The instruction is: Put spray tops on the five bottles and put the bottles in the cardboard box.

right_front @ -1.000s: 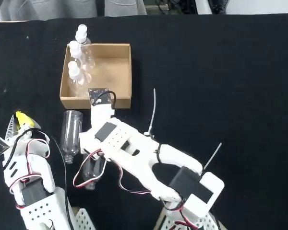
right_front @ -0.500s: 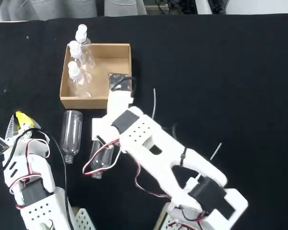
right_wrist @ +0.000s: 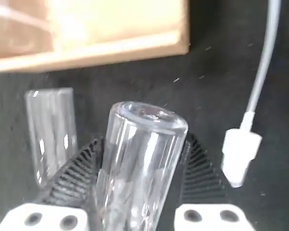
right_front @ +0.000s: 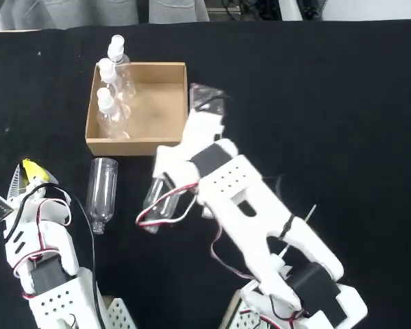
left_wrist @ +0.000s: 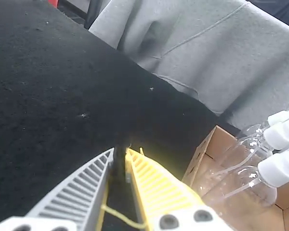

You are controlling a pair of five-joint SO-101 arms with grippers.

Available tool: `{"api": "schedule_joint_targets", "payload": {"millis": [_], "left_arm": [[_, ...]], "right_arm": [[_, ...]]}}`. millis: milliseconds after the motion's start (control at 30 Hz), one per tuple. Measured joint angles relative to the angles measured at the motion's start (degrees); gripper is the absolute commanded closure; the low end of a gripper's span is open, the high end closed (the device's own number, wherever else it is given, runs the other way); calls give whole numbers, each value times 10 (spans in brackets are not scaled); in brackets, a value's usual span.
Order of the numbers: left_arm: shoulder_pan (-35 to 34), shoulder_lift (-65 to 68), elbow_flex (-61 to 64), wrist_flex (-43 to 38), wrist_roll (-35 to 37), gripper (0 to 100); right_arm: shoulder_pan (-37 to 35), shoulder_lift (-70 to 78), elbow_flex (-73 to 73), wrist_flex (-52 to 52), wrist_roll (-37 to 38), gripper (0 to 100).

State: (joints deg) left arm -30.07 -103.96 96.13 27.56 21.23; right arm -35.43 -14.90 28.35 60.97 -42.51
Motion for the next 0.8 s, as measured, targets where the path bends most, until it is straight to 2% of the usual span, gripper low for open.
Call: {"api": "schedule_joint_targets", "payload": {"millis": [467, 800], "left_arm": [[0, 0, 0, 0, 0, 967], [0, 0, 0, 0, 0, 967]], "right_arm": [[130, 0, 46, 0, 0, 920], [272, 0, 69, 0, 0, 920]]}}
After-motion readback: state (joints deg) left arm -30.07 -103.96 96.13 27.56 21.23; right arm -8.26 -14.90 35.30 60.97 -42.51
